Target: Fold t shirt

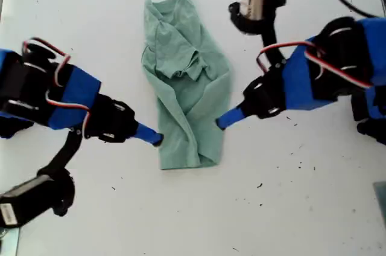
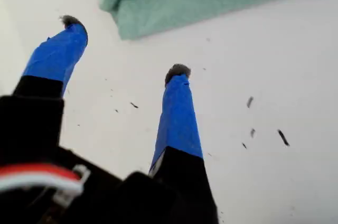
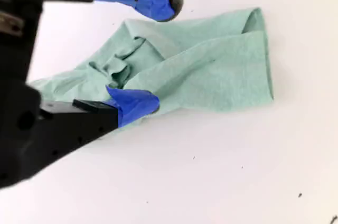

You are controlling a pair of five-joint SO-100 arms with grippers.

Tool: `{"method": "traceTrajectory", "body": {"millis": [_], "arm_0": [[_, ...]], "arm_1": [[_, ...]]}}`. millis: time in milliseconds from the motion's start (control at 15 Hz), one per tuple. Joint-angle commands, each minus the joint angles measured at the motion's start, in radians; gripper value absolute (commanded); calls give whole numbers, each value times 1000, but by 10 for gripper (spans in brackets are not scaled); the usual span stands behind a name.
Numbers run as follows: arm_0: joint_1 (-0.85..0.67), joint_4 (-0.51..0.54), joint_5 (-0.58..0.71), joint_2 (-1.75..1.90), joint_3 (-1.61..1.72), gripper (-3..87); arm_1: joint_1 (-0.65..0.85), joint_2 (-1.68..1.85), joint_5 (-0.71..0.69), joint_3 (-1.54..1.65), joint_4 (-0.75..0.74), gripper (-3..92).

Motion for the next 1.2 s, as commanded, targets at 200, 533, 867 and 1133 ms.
{"method": "traceTrajectory", "body": {"millis": [200, 533, 867, 1133], "arm_0": [[-18, -25, 61, -176, -146, 258], [-52, -153, 94, -408, -176, 261], [-51, -207, 92, -695, -270, 178], [-21, -187, 77, -727, -319, -2]], "arm_1": [[-98, -224, 98, -284, 34, 307], [-140, -433, 150, -267, -74, 316], [-133, -661, 135, -267, -239, 272], [-149, -749, 164, -284, -232, -8]]}}
